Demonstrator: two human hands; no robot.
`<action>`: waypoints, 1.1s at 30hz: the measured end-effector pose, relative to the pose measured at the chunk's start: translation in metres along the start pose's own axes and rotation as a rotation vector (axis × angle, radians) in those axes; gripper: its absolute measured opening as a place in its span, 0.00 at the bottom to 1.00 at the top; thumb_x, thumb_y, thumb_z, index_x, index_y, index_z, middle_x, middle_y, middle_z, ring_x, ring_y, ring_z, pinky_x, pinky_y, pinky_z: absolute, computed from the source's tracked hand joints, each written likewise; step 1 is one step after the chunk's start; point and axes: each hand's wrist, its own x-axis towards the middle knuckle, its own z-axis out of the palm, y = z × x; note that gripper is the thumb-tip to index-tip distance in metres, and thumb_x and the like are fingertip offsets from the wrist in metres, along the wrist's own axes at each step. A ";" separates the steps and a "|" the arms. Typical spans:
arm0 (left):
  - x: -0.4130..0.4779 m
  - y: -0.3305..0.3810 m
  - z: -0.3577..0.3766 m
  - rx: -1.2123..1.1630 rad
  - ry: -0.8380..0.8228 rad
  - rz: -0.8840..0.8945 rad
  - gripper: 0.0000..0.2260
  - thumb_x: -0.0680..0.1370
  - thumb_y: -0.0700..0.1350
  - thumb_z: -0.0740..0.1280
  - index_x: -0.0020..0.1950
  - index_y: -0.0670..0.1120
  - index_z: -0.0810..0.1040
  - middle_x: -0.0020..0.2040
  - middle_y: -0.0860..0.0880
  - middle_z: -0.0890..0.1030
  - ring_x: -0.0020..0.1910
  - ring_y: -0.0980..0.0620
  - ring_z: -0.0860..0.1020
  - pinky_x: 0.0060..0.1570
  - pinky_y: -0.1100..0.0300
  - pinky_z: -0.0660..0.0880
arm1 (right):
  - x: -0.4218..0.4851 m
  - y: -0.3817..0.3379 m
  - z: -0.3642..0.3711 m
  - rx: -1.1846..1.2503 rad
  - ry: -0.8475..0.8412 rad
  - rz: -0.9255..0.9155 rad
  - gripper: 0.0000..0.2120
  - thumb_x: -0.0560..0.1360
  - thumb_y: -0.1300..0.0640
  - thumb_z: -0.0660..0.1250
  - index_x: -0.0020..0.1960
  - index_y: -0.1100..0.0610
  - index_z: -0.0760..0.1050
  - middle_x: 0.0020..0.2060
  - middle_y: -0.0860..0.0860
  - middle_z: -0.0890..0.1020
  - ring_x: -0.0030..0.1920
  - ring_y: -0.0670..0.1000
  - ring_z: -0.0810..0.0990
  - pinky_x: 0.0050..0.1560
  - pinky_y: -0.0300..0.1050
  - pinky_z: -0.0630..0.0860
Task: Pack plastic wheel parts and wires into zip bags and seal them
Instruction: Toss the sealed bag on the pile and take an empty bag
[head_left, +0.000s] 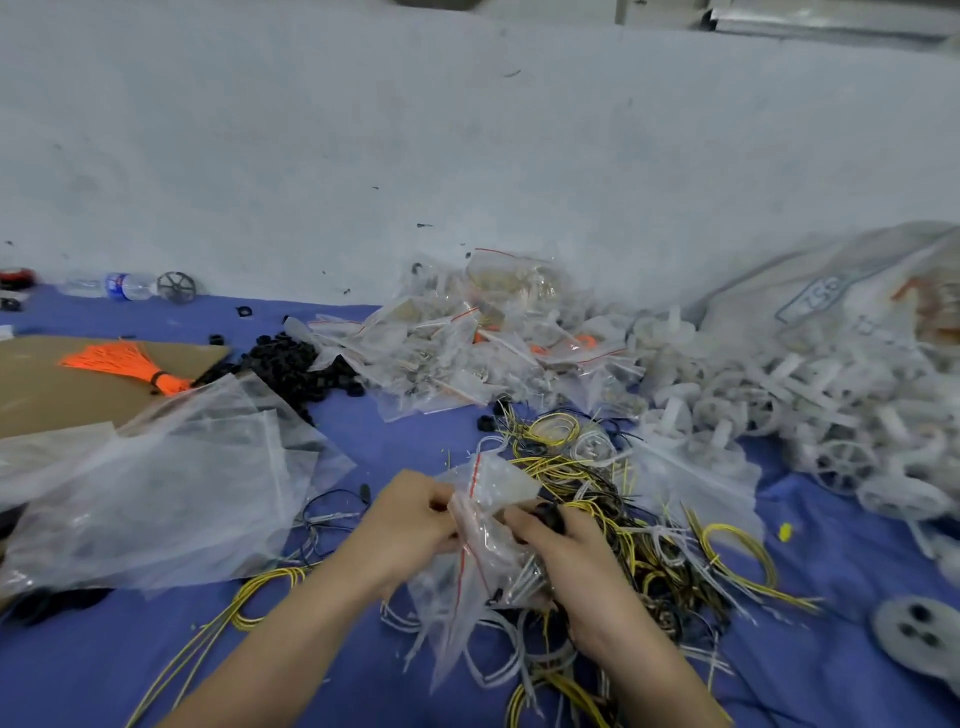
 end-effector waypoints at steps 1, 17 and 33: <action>0.002 0.000 0.003 0.017 0.014 0.008 0.06 0.73 0.32 0.67 0.38 0.35 0.83 0.35 0.37 0.81 0.34 0.52 0.75 0.37 0.60 0.76 | 0.000 0.002 -0.002 -0.029 0.001 -0.006 0.09 0.75 0.62 0.66 0.40 0.56 0.83 0.35 0.51 0.84 0.39 0.51 0.81 0.49 0.52 0.75; 0.006 0.014 0.021 0.185 -0.142 0.300 0.13 0.70 0.31 0.72 0.34 0.45 0.74 0.37 0.47 0.76 0.39 0.47 0.76 0.46 0.55 0.75 | 0.008 0.010 -0.021 -0.137 -0.008 -0.102 0.18 0.74 0.61 0.67 0.26 0.51 0.78 0.24 0.46 0.77 0.27 0.43 0.74 0.32 0.35 0.70; 0.003 -0.009 0.010 0.682 -0.019 0.399 0.15 0.75 0.45 0.68 0.50 0.58 0.62 0.42 0.59 0.73 0.34 0.59 0.73 0.37 0.58 0.73 | 0.013 0.017 -0.040 -0.016 0.121 -0.026 0.13 0.75 0.61 0.65 0.32 0.62 0.77 0.30 0.58 0.77 0.32 0.53 0.75 0.38 0.47 0.71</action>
